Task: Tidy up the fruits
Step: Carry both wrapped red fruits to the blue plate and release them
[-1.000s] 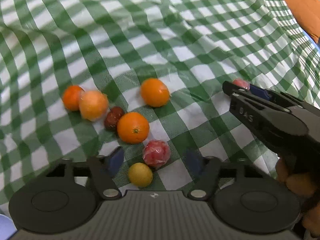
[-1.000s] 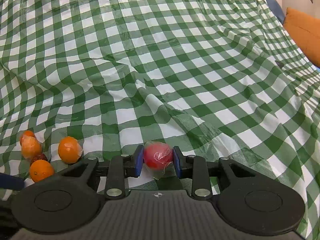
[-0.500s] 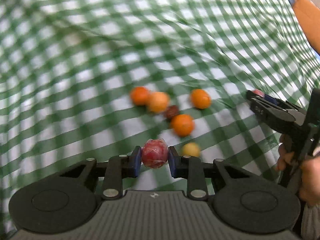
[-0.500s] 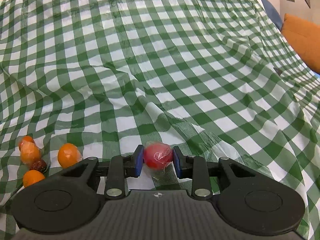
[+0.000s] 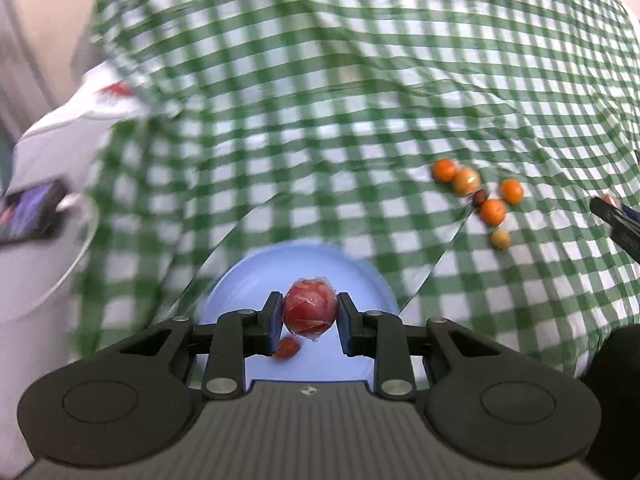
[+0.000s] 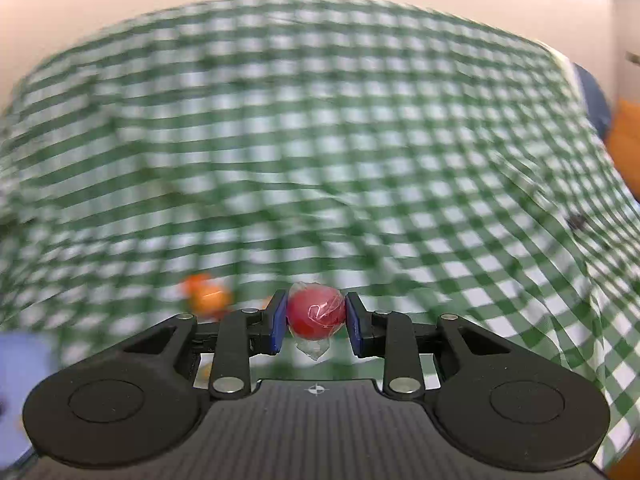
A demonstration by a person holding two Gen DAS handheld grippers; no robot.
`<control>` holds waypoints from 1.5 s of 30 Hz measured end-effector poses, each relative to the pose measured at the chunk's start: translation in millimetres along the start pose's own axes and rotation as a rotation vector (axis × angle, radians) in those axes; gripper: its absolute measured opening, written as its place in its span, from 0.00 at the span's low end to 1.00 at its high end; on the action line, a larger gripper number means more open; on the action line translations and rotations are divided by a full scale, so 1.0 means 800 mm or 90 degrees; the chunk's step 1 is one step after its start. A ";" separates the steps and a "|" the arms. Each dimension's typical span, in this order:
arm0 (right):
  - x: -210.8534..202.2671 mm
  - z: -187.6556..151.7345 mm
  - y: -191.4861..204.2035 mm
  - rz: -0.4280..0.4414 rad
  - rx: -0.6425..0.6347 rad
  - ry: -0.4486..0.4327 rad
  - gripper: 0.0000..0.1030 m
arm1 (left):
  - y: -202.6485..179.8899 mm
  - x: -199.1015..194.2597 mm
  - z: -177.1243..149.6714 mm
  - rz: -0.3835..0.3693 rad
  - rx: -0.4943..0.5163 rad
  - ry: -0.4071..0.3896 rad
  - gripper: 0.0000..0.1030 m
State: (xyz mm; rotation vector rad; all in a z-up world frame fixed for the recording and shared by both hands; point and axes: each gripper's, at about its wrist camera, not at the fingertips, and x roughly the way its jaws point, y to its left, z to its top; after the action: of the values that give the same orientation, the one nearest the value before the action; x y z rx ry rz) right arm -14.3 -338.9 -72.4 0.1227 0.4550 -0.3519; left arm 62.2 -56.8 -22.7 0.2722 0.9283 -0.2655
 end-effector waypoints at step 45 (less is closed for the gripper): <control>-0.157 -0.042 0.198 0.262 -0.230 0.111 0.31 | 0.077 -0.063 -0.113 0.000 -0.128 0.019 0.30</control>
State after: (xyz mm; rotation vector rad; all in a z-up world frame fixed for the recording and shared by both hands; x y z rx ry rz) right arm -76.9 -146.5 -40.2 -0.1059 0.6445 0.1497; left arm -12.9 37.0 -26.2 0.0912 0.9774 -0.1670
